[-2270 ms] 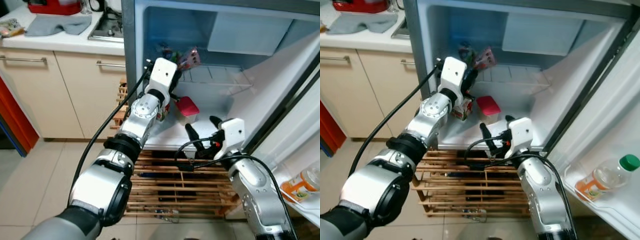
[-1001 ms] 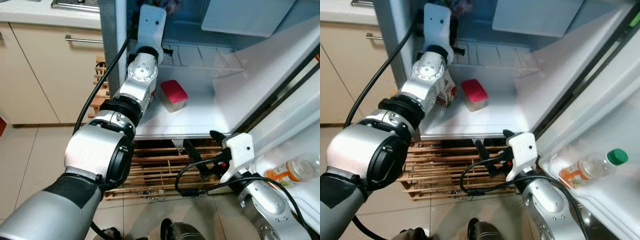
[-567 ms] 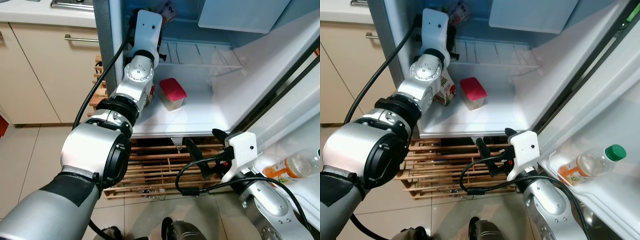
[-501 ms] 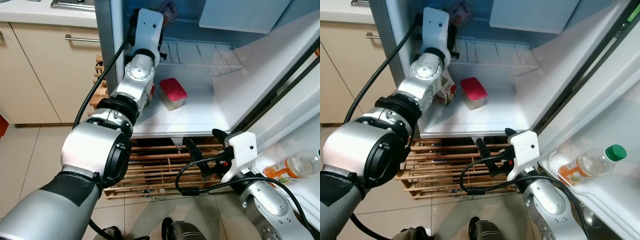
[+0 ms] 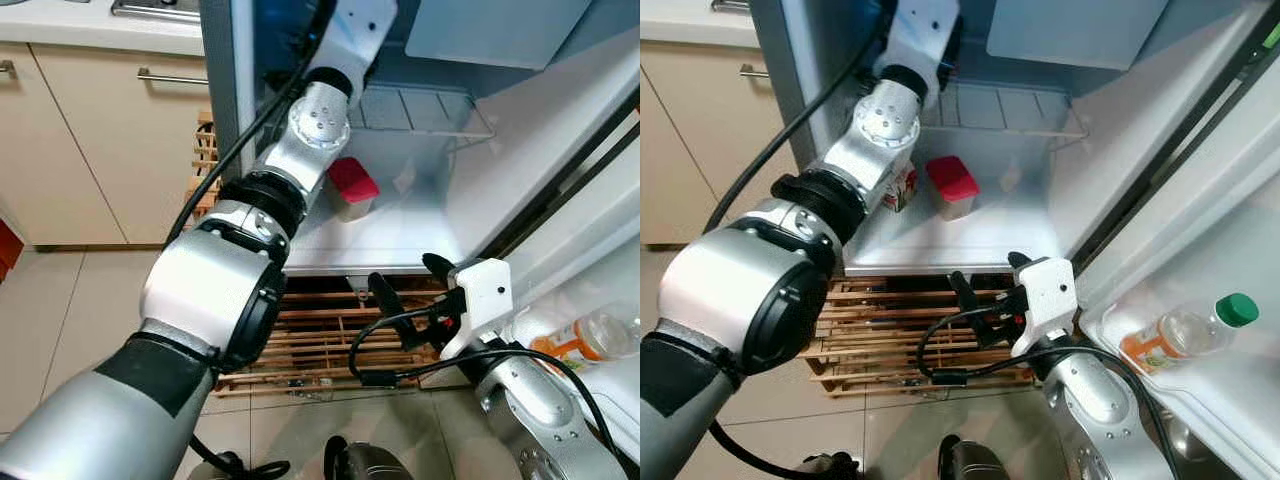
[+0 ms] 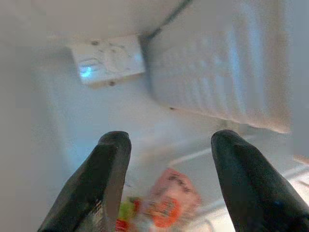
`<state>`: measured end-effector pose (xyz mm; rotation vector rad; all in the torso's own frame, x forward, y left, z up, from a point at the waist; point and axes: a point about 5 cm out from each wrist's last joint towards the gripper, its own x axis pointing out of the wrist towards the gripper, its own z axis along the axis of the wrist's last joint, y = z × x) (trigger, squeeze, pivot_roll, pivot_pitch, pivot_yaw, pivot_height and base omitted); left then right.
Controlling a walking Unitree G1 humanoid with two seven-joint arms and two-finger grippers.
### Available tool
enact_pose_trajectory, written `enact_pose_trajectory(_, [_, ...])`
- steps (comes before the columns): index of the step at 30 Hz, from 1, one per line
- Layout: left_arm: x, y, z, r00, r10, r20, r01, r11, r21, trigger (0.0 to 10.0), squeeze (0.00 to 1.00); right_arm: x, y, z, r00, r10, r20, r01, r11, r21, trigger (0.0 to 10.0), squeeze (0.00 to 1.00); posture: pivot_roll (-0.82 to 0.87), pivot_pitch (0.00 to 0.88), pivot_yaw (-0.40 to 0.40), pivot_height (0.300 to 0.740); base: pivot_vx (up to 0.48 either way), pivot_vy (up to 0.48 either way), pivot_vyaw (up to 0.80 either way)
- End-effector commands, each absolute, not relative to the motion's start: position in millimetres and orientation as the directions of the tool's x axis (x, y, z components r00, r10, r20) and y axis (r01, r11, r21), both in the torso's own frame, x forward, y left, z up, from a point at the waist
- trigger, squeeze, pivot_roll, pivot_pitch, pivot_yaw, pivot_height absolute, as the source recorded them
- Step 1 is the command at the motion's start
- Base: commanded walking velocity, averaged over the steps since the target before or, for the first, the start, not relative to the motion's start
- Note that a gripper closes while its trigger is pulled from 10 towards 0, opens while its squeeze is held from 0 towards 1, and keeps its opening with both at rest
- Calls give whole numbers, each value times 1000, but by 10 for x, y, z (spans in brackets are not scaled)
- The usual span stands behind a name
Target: Restocking fridge
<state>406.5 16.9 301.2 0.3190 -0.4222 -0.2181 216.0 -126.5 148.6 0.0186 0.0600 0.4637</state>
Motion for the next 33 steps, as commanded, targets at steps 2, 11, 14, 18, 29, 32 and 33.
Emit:
enact_pose_trajectory(2, [4009, 25, 2813, 887, -339, 314, 240, 919, 314, 10000, 1000, 2194, -1293, 1455, 894, 445, -60, -444, 896, 31, 10000, 1000, -319, 106, -112, 740, 0, 0, 0])
enact_pose_trajectory(11, [3836, -98, 2475, 829, -457, 323, 422, 889, 177, 10000, 0, 2326, -1302, 1451, 895, 446, -31, -445, 895, 21, 10000, 1000, -261, 51, -98, 740, 0, 0, 0])
enact_pose_trajectory(14, [3711, -33, 2400, 786, -497, 369, 437, 868, 238, 10000, 0, 2378, -1337, 1460, 907, 421, -10, -421, 907, 19, 10000, 1000, -239, 30, -90, 740, 0, 0, 0])
enact_pose_trajectory(18, [3508, 92, 2315, 691, -605, 396, 573, 792, 211, 10000, 0, 2430, -1391, 1450, 924, 383, 7, -383, 924, 12, 10000, 1000, -193, 0, -94, 740, 0, 0, 0])
enact_pose_trajectory(29, [2735, 870, 1611, 753, -626, 202, 619, 779, 103, 10000, 0, 2530, -1767, 1351, 989, 145, 35, -143, 988, -51, 10000, 1000, -86, 0, -58, 740, 0, 0, 0])
enact_pose_trajectory(32, [2568, 1232, 1459, 862, -484, 152, 480, 875, 65, 10000, 0, 2505, -1858, 1261, 994, 102, 28, -101, 994, -33, 10000, 1000, -62, 0, -65, 740, 0, 0, 0])
enact_pose_trajectory(33, [2514, 1337, 1396, 894, -427, 138, 421, 904, 76, 10000, 0, 2511, -1879, 1228, 995, 91, 27, -90, 996, -21, 10000, 1000, -51, 0, -68, 740, 0, 0, 0])
